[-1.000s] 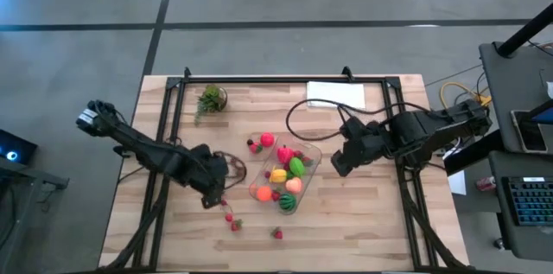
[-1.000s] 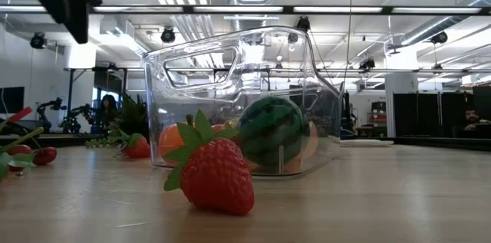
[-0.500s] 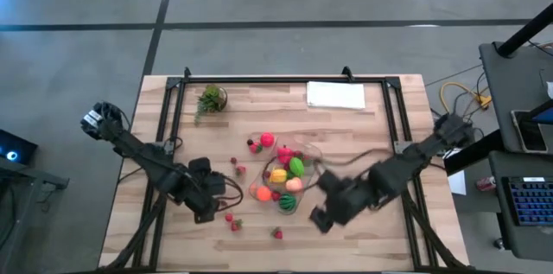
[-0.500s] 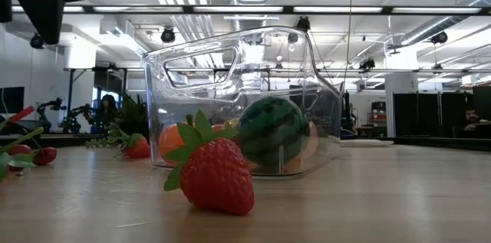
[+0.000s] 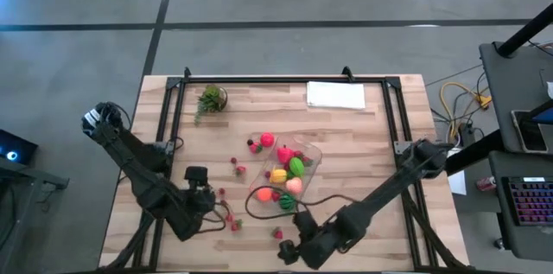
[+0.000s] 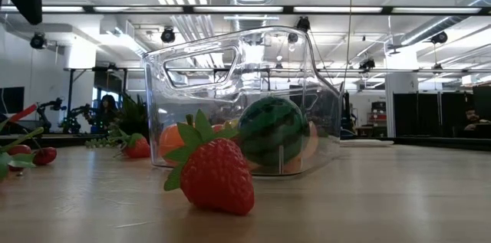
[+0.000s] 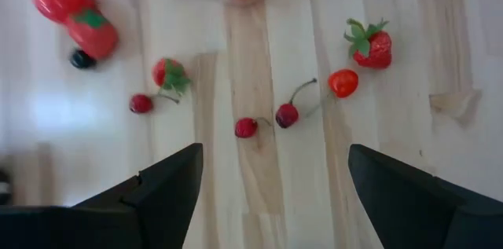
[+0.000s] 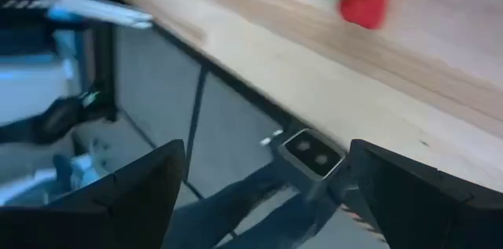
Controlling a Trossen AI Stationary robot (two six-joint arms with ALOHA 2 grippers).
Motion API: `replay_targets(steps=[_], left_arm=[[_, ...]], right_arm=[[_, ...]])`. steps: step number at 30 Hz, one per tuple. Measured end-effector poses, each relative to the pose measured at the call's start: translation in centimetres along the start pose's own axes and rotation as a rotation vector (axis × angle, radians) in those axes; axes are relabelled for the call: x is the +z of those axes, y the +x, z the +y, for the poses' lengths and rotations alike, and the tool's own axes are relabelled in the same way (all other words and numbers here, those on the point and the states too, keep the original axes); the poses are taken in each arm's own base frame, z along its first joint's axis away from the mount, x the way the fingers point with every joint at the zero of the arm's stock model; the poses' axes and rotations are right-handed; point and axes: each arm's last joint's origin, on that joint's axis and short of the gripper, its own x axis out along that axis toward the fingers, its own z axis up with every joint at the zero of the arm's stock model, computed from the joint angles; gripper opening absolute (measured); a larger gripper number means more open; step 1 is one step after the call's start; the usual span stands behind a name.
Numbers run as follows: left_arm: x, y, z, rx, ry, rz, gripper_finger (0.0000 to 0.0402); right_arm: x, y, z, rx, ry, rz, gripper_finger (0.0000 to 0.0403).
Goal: Pick and placing Produce into tupperware
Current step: Put the red strawberry into the transparent bin
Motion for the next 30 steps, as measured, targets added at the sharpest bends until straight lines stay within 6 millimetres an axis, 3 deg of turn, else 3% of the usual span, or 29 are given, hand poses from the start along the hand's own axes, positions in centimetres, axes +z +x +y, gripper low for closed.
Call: replay_targets(steps=[5,14,21,24,30], left_arm=[[-0.6,-0.5,-0.8,0.035,0.019,-0.059,0.0301],[-0.9,-0.8,-1.2,0.066,0.016,-0.106,0.0301],[-0.8,-0.8,-1.1,0.071,0.016,-0.110,0.0301],[-0.9,-0.8,-1.1,0.073,0.017,-0.109,0.0301],[-1.1,-0.8,-0.9,0.095,0.033,-0.085,0.0301]], right_arm=[[-0.4,2.3,-0.3,-0.089,0.082,-0.029,0.0346],[0.4,2.6,2.2,-0.316,0.072,-0.149,0.0327],[0.7,5.5,3.6,-0.362,0.049,-0.164,0.0327],[0.9,6.7,3.0,-0.394,0.074,-0.184,0.0327],[1.3,6.5,2.3,-0.421,0.142,-0.309,0.0327]])
